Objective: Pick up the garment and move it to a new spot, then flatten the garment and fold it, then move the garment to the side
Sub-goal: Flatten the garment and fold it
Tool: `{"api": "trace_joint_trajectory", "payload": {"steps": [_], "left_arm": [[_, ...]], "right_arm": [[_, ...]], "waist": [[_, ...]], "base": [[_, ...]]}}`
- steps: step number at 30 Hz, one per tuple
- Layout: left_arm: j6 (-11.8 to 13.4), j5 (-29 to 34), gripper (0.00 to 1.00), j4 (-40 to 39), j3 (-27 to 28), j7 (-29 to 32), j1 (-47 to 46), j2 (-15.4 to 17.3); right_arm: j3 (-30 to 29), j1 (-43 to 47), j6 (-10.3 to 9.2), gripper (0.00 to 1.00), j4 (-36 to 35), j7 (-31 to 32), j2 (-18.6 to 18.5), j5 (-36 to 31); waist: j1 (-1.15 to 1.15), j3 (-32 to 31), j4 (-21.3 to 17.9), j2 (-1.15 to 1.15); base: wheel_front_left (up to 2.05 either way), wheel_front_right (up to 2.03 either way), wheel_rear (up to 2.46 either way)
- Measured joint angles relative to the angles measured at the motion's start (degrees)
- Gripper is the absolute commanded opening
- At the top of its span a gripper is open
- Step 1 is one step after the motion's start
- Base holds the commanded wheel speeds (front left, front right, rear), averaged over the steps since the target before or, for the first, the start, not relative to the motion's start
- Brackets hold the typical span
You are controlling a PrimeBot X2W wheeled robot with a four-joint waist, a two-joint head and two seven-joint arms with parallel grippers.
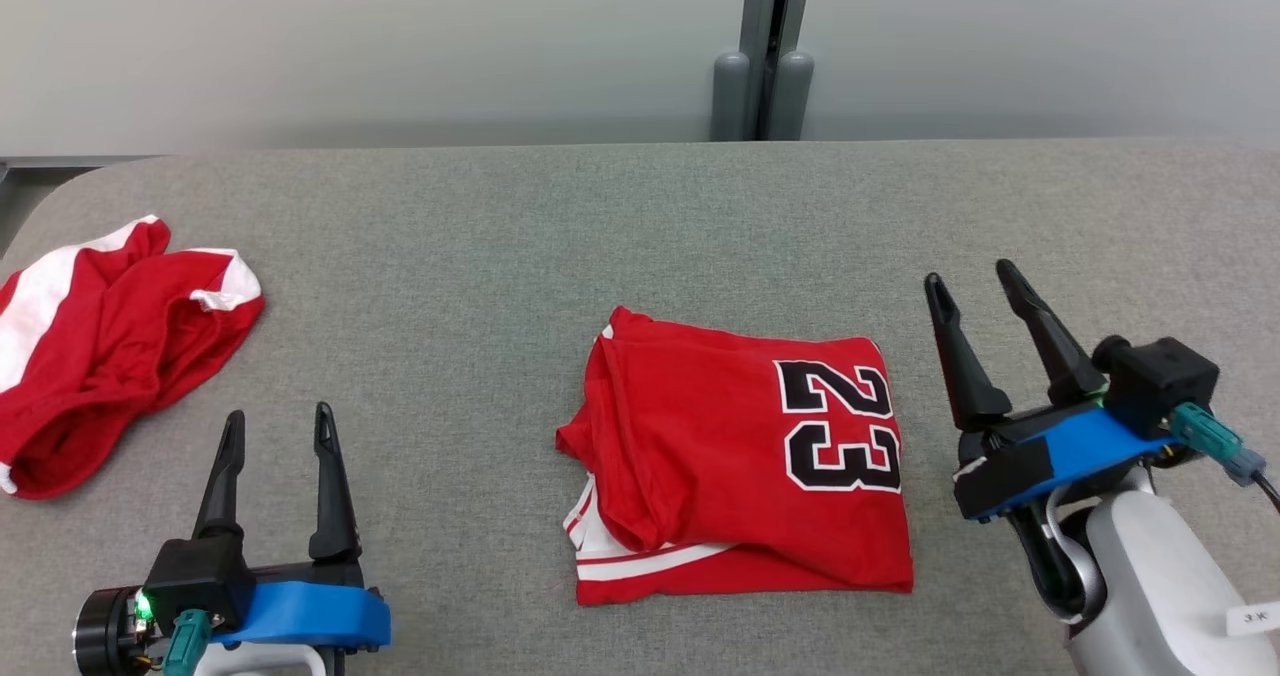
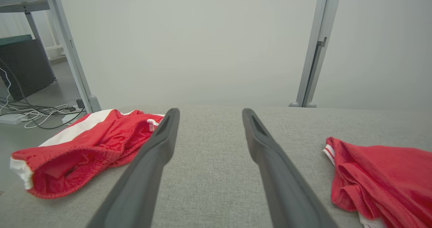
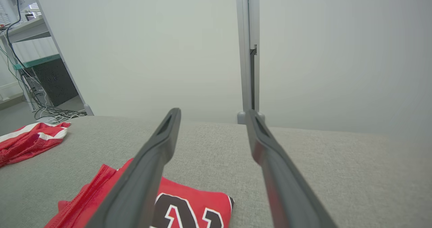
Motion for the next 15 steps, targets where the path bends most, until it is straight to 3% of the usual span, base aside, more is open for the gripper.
{"api": "trace_joint_trajectory", "payload": {"steps": [15], "left_arm": [[-0.3, 1.0, 1.0, -0.5, 0.0, 0.0, 1.1, 0.2]], "right_arm": [[-12.7, 14.3, 0.0, 1.0, -9.3, 0.2, 5.7, -7.1]], "waist": [[0.0, -1.8, -0.7, 0.0]], "base": [[0.0, 0.0, 0.0]]}}
